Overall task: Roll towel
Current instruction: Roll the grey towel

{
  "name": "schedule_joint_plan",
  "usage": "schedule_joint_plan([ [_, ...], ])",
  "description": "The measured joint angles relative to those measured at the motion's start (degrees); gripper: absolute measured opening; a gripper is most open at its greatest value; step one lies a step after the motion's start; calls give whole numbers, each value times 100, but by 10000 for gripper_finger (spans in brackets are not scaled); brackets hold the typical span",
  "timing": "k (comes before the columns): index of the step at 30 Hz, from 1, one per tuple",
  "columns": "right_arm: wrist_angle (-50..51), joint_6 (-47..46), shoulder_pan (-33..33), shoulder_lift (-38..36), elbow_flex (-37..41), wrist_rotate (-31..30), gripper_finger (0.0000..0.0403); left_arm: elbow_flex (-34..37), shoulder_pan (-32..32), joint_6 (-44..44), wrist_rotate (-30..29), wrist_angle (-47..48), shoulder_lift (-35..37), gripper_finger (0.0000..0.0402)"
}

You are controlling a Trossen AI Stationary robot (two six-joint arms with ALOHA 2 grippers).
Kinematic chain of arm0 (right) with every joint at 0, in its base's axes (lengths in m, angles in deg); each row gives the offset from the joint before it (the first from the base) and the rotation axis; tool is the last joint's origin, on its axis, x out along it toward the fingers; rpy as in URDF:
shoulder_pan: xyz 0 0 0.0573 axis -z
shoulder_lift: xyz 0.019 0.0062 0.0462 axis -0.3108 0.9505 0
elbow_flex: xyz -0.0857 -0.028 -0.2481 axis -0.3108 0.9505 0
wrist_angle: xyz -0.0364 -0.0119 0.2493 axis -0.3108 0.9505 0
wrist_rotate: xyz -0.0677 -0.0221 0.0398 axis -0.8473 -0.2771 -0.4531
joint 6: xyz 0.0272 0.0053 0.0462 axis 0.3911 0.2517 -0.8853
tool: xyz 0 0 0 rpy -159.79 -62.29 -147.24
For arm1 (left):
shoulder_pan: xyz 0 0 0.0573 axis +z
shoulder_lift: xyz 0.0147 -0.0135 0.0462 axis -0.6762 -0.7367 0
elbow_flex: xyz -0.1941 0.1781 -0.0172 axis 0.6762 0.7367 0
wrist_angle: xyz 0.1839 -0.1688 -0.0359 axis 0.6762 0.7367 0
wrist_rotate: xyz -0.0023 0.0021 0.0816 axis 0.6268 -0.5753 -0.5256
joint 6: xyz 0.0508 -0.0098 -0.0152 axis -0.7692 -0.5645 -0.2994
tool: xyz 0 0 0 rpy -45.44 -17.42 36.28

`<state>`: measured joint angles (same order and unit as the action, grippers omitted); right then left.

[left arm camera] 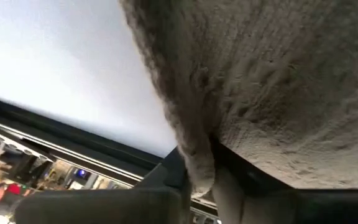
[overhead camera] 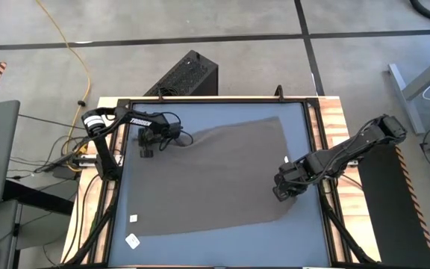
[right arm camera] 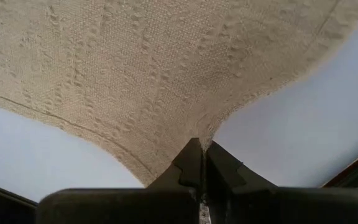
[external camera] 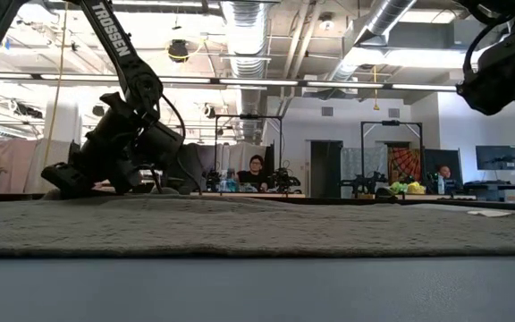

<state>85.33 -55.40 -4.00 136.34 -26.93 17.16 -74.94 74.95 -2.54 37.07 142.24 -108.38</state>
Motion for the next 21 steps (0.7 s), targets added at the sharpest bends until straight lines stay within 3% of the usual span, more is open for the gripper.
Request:
schedule_joint_plan([
  [4, 55, -43, 0, 0, 0, 137, 49, -13, 0, 289, -301, 0, 0, 97],
  [9, 369, -282, 0, 0, 0, 336, 85, -231, 0, 591, -236, 79, 0, 134],
  [17, 1281, -589, 0, 0, -387, 289, 124, -852, 25, 743, -167, 299, 0, 146],
  [21, 1628, -600, 10, 0, -827, -364, 123, -1232, 65, 749, 403, 234, 0, 146],
])
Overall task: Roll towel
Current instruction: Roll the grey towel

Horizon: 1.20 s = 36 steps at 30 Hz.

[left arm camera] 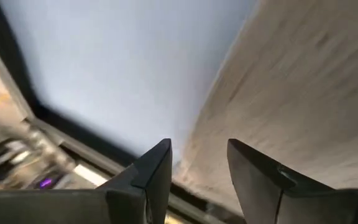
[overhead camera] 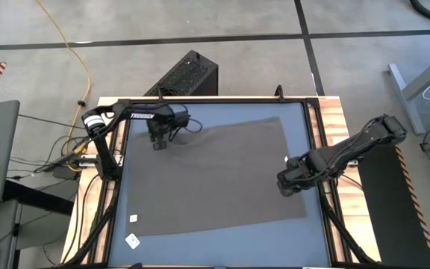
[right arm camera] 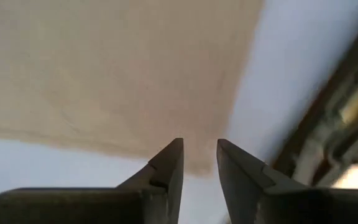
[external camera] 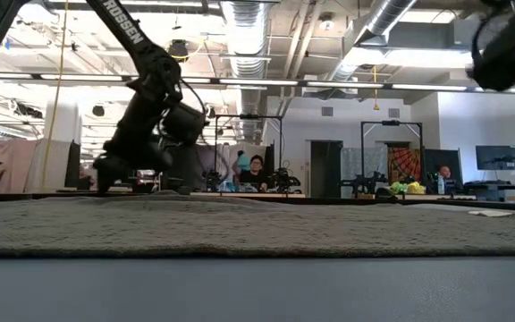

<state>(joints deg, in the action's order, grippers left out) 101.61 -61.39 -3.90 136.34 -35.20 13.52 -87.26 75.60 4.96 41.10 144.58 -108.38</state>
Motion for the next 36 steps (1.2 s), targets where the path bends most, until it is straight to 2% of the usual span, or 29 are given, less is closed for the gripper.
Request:
schedule_joint_plan([
  [5, -337, 171, 209, 0, -382, -1439, 119, -463, -9, 69, 1047, -225, 10, 146],
  [8, -728, 591, 538, 0, -401, -2017, 118, -558, -50, 105, 1857, -619, 180, 146],
  [12, -1000, 1651, 1360, 141, -401, -2147, 113, -567, -125, 168, 2860, -1376, 604, 146],
  [14, -1117, 2368, 1953, 246, -401, -2108, 99, -568, -211, 270, 3406, -1680, 827, 146],
  [16, -1412, 3114, 2589, 365, -400, -2044, 75, -576, -376, 464, 3690, -1885, 952, 143],
  [20, -2548, 4614, 3525, 759, -399, -1939, 18, -247, -791, 677, 3243, -2130, 965, 123],
  [23, -3180, 5228, 3868, 1197, -399, -1966, 14, 227, -954, 1037, 3244, -2853, 949, 95],
  [26, -3504, 5646, 4076, 1723, -399, -1991, 16, 494, -919, 1247, 3021, -3158, 926, 60],
  [30, -3735, 5854, 4260, 2402, -398, -2071, 16, 653, -603, 1483, 2765, -3192, 858, 11],
  [36, -3700, 5738, 4130, 2951, -395, -2654, 16, 650, -193, 1907, 2814, -3195, 822, 2],
])
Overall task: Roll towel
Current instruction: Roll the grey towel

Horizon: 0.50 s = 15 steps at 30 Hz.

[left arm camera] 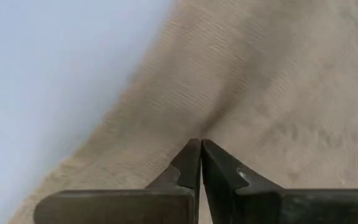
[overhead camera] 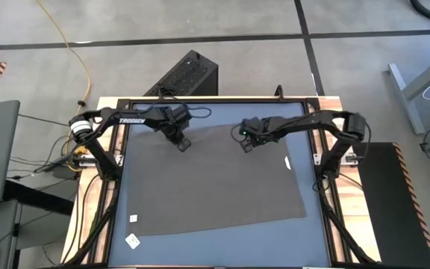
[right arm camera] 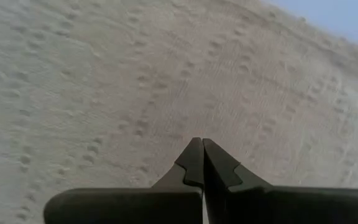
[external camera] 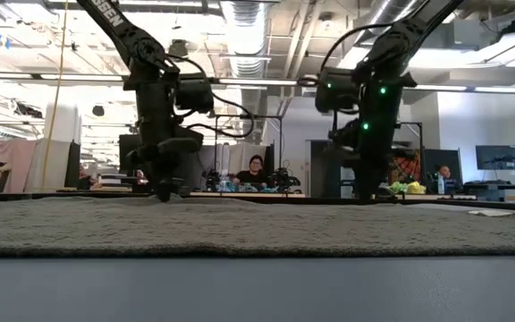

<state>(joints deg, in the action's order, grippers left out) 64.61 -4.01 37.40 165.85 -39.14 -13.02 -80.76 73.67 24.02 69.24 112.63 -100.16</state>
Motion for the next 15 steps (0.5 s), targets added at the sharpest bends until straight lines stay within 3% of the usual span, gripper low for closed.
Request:
schedule_joint_plan([
  [8, -103, -79, 59, 577, -15, -297, 16, 0, 159, 430, 89, 29, -3, 0],
  [15, 462, -520, 201, 429, 21, -640, 17, 0, 335, 741, -124, 199, -5, 0],
])
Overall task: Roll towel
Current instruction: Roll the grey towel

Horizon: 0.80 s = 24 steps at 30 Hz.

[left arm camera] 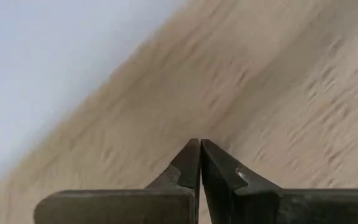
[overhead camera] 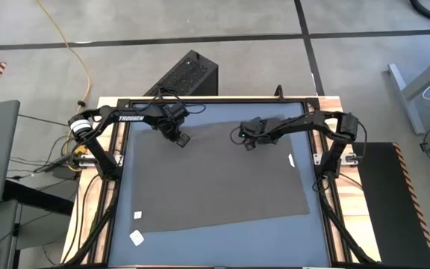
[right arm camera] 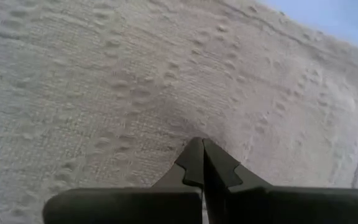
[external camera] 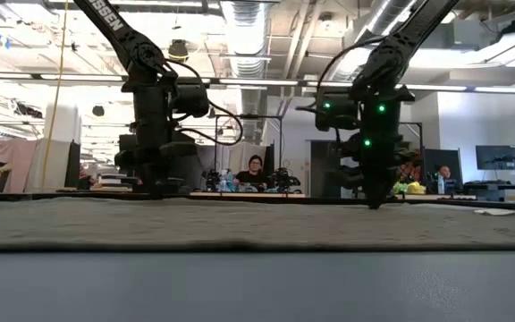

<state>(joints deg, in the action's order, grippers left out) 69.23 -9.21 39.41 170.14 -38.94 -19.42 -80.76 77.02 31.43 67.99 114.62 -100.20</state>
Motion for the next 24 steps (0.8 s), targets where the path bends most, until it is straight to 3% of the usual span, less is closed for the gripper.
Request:
schedule_joint_plan([
  [4, 341, -275, 145, -272, 17, 93, 19, 0, 109, 161, -93, -230, 0, 0],
  [8, 437, -351, 226, -785, 14, 94, 19, 0, 122, 241, 199, -945, 96, 0],
  [16, 760, -689, 33, -1947, 10, 14, 20, -4, 93, -169, 341, -1971, 977, 0],
  [21, 527, -627, -445, -2329, 221, -23, 20, -11, -394, -1118, 1672, -1949, 1546, 0],
  [24, 462, 56, -1004, -2412, 310, 570, 20, -11, -1036, -1513, 2477, -1507, 1830, 0],
])
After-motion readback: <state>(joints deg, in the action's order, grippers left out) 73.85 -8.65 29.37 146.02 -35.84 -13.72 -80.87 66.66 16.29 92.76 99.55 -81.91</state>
